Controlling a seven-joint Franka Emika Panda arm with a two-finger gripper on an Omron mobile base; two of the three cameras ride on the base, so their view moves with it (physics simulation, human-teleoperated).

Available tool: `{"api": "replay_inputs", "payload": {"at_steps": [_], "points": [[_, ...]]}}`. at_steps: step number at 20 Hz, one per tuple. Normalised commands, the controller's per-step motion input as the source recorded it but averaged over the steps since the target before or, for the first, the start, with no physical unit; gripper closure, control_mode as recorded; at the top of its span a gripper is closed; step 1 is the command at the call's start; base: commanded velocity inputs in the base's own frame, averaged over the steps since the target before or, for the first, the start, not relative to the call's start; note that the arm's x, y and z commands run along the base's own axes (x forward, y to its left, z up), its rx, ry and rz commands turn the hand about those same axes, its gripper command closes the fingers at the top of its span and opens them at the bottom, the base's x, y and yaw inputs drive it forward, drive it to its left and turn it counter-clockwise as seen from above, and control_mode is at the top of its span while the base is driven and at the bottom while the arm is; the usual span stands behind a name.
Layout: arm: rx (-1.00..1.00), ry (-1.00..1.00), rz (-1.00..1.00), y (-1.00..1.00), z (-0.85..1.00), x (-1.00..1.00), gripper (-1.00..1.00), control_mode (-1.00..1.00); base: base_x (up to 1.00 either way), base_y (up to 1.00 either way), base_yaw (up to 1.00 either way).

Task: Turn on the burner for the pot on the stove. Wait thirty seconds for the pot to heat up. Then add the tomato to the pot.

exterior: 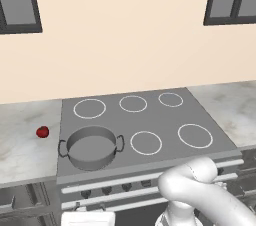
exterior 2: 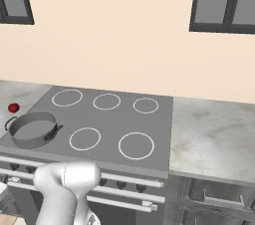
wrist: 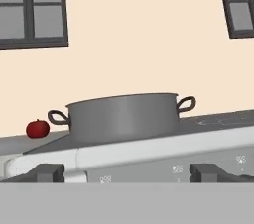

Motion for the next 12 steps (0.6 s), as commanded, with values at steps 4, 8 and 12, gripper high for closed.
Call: {"api": "replay_inputs", "payload": {"at_steps": [4,8,12], "points": [[0.00,0.13,0.00,-0.05,-0.03,0.29,-1.00,-1.00,0.00,0.00,0.00],[0.00,0.21,0.00,-0.09,-0.09,0.29,-1.00,-1.00,0.00,0.00,0.00],[0.00,0.26,0.00,-0.03,-0.23,0.22,-1.00,-1.00,0.00,0.00,0.00]]}}
